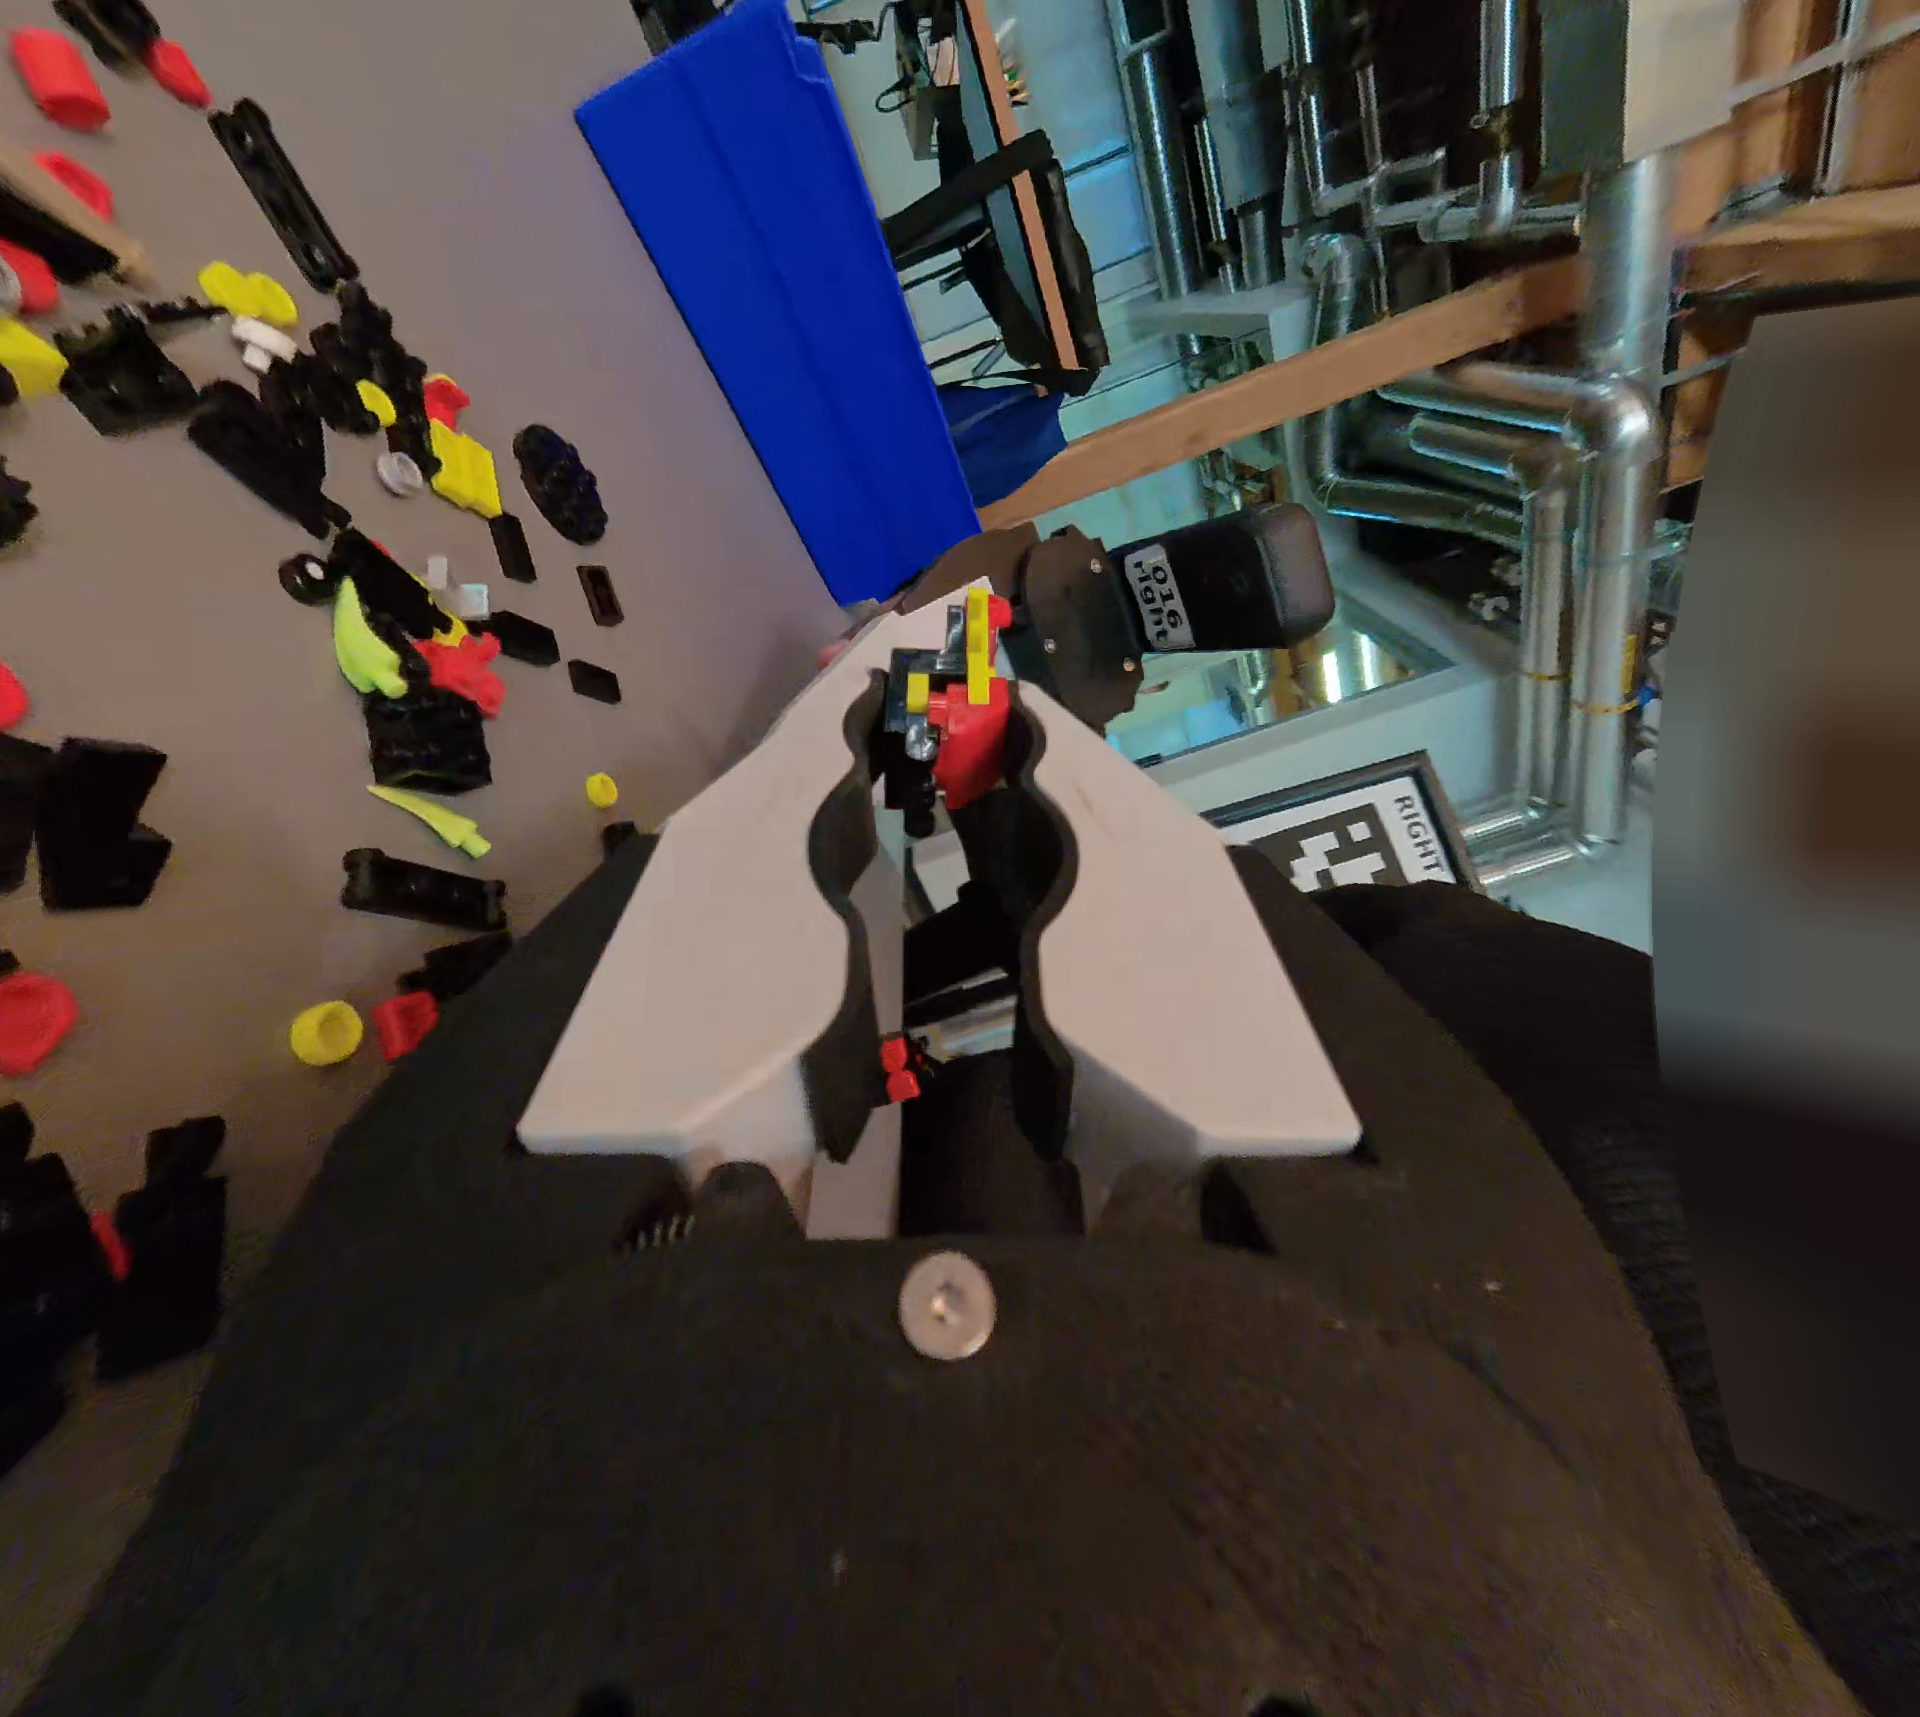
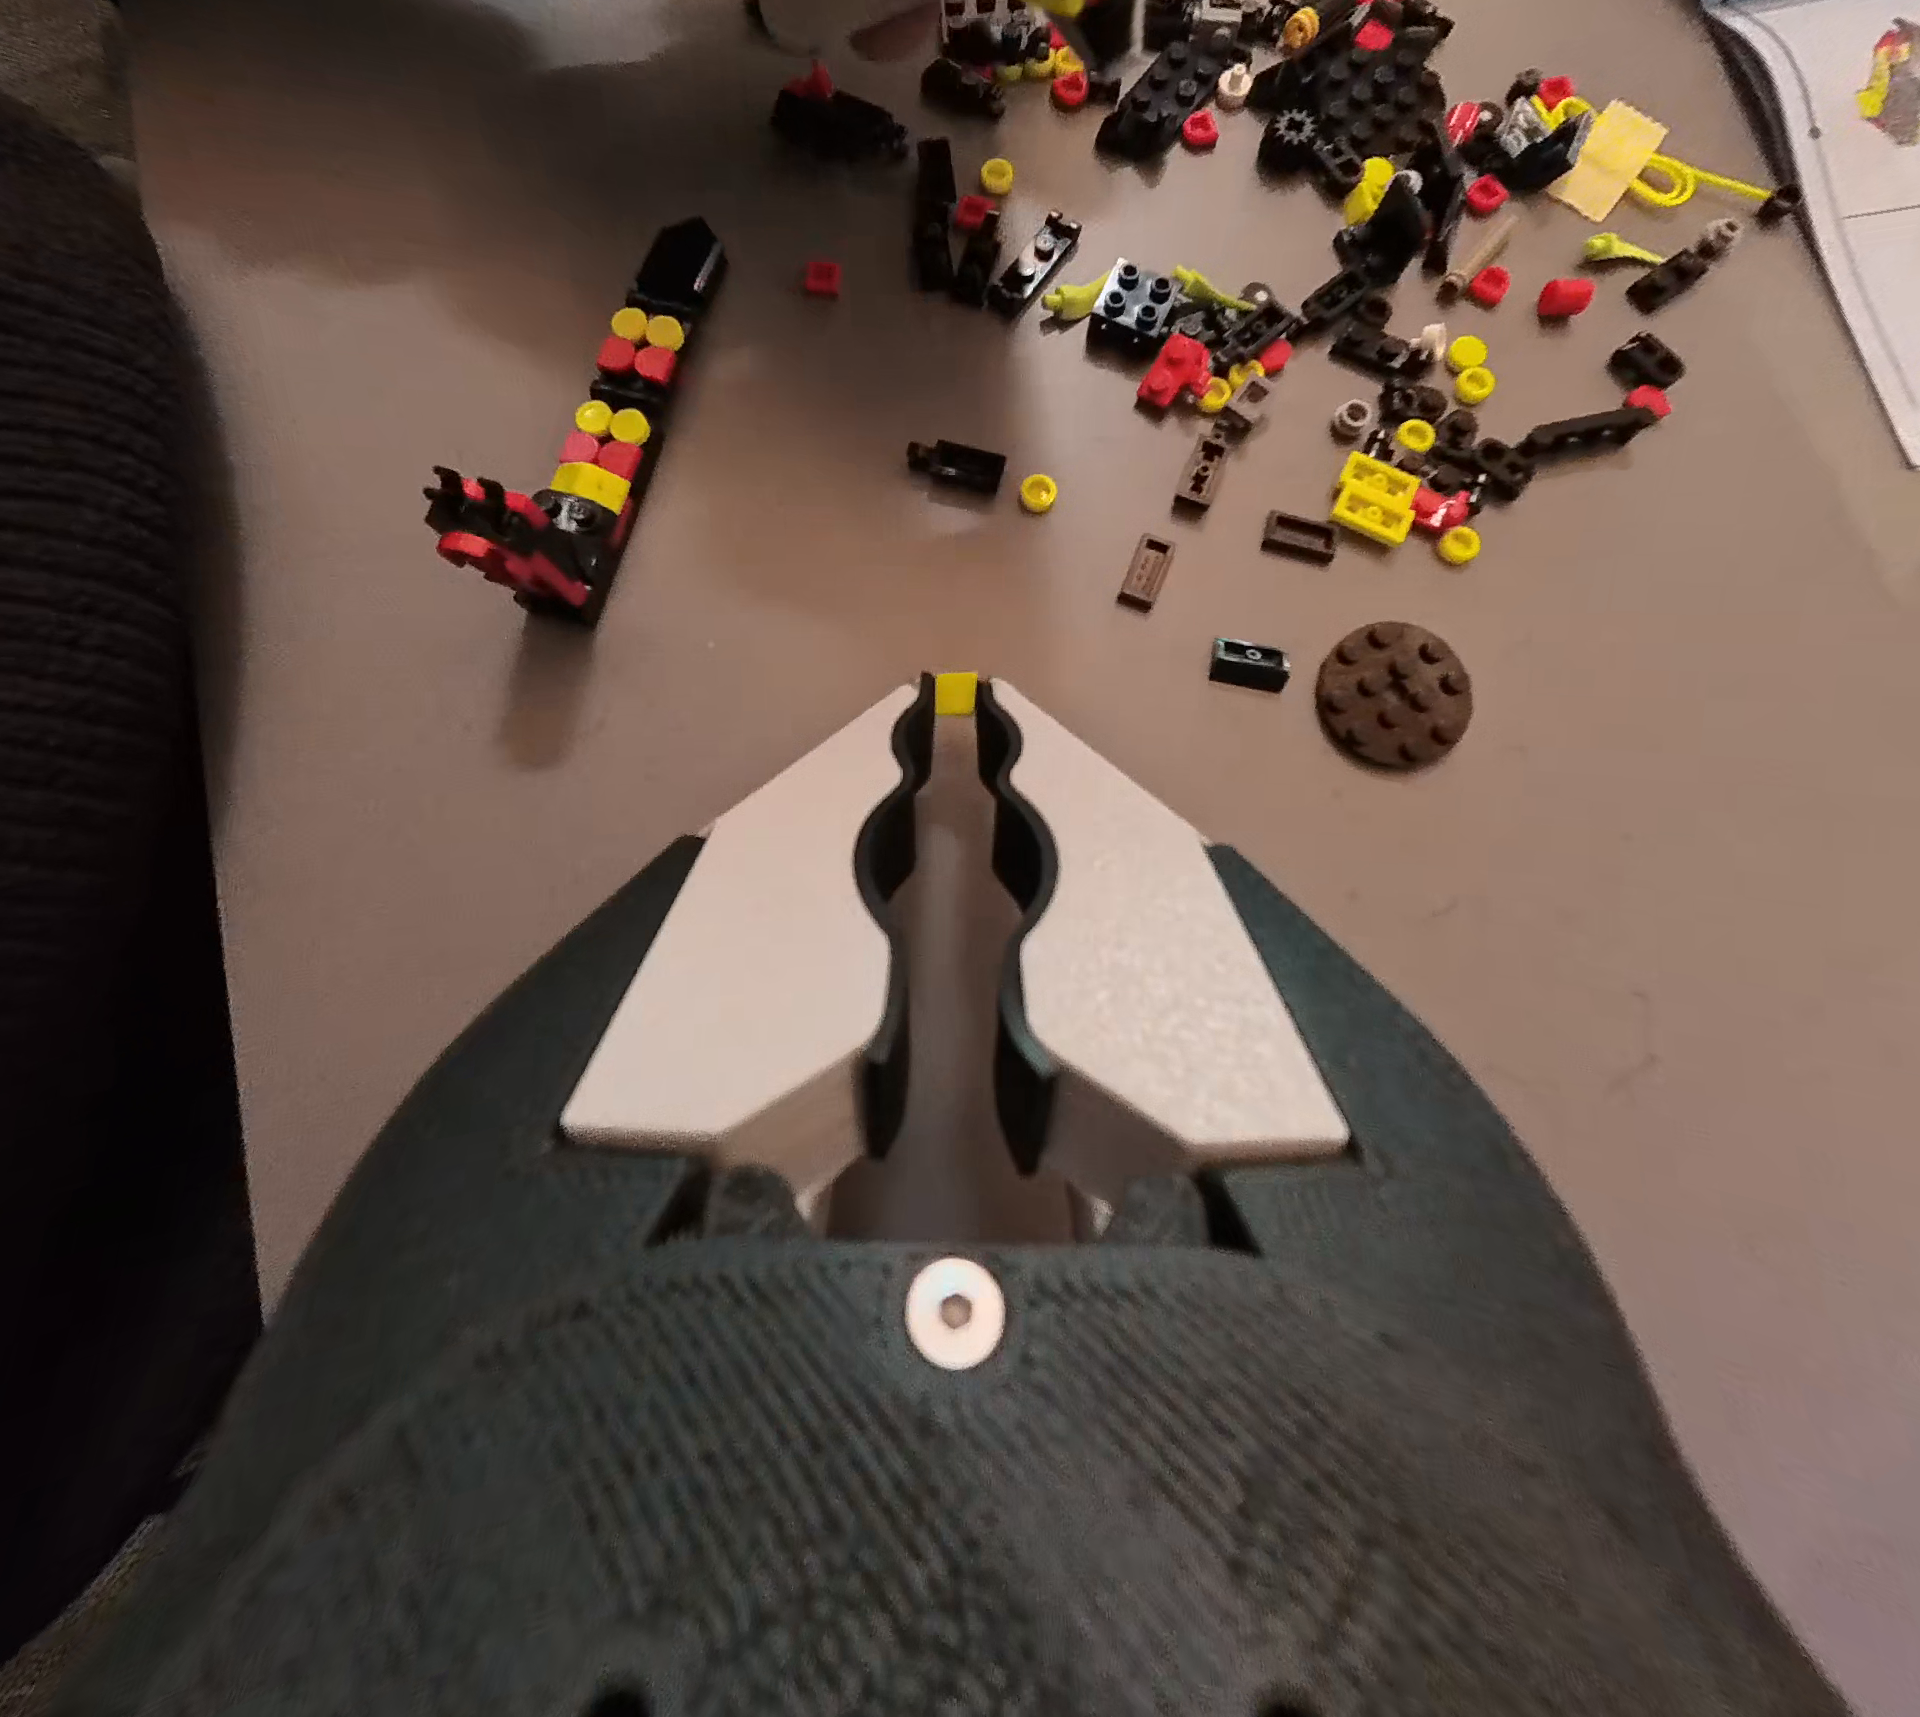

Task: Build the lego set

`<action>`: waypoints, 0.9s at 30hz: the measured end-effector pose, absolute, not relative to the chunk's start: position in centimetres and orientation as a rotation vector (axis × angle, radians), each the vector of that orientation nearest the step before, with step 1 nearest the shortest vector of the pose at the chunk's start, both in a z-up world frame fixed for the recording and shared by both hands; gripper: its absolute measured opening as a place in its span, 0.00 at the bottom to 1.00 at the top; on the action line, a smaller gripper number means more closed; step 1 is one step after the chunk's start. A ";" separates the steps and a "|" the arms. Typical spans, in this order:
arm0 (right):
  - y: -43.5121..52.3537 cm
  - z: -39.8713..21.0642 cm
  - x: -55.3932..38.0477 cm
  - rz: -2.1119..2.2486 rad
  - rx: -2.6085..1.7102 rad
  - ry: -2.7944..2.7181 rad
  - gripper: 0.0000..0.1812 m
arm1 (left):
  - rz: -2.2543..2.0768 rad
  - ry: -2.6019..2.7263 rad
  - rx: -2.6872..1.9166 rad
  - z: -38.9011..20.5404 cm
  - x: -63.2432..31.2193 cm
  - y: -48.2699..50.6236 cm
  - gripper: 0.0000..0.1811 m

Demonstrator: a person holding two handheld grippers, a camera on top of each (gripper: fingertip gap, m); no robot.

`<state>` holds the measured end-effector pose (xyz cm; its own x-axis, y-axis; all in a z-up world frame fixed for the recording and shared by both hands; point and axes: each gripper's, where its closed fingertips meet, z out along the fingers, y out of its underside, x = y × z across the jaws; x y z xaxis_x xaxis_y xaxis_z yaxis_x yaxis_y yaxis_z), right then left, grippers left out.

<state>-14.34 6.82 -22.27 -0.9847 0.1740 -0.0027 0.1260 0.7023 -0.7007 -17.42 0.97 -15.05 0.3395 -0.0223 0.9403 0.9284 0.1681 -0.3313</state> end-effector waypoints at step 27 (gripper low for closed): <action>7.2 -23.7 -14.4 1.071 -0.258 -2.875 0.05 | -0.991 -1.032 -1.076 -15.0 -17.7 0.7 0.10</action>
